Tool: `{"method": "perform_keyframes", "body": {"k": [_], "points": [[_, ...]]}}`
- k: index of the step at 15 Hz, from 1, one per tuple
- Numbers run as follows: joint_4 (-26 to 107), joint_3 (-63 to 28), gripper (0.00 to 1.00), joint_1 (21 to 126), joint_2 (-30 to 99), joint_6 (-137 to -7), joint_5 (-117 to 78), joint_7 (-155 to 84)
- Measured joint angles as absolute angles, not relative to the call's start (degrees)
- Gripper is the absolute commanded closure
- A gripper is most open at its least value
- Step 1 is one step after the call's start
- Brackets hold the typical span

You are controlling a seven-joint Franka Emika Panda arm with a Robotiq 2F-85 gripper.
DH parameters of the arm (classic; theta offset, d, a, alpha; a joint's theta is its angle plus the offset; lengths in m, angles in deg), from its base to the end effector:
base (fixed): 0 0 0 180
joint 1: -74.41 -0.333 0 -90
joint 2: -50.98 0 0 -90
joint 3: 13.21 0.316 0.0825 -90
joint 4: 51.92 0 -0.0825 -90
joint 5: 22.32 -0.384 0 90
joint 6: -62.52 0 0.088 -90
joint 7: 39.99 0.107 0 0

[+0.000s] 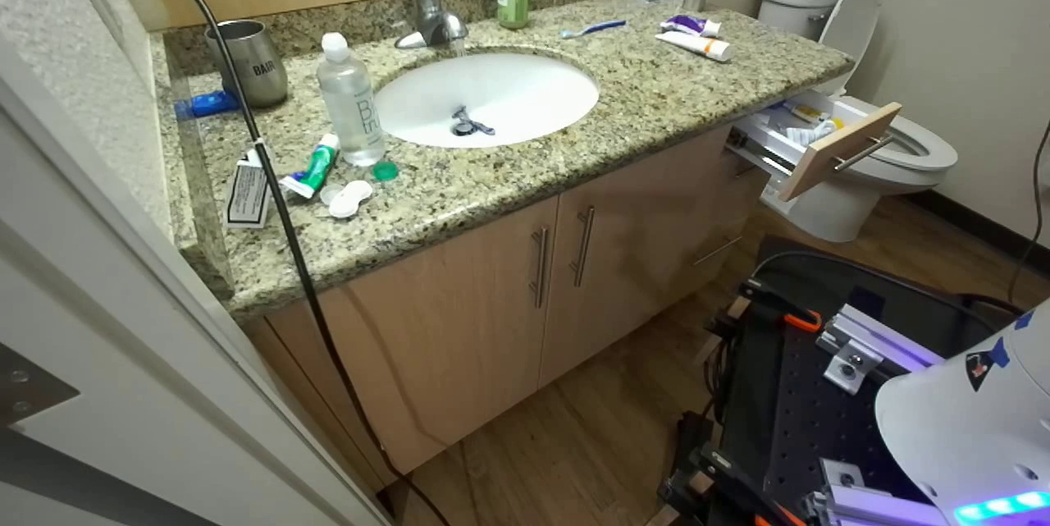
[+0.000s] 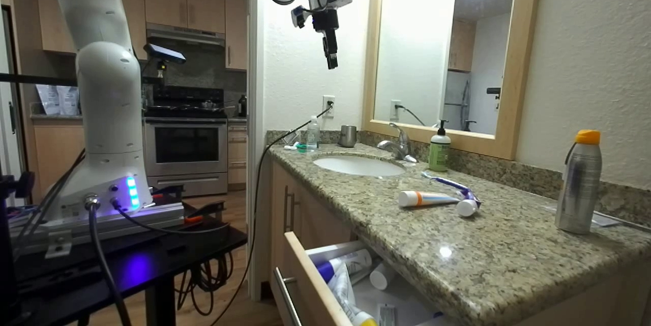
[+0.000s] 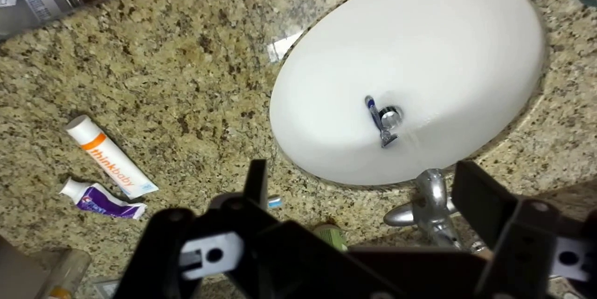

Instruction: Close the drawer

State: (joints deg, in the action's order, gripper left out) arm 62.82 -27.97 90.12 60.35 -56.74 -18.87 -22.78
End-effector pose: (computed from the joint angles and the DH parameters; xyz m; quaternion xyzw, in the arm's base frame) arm 0.4554 -0.2799 0.5502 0.9125 -0.3915 0.1169 0.0207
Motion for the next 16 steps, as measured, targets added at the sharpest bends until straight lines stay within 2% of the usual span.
{"method": "perform_keyframes", "body": {"k": [4, 13, 16], "points": [[59.8, -29.1, 0.00, 91.2, 56.7, -56.4, -18.5, -15.7], [50.2, -42.2, 0.00, 101.7, 35.6, -53.1, -15.7, -16.1], [49.8, -42.5, 0.00, 104.7, 34.2, -53.2, -22.4, -21.3]]}}
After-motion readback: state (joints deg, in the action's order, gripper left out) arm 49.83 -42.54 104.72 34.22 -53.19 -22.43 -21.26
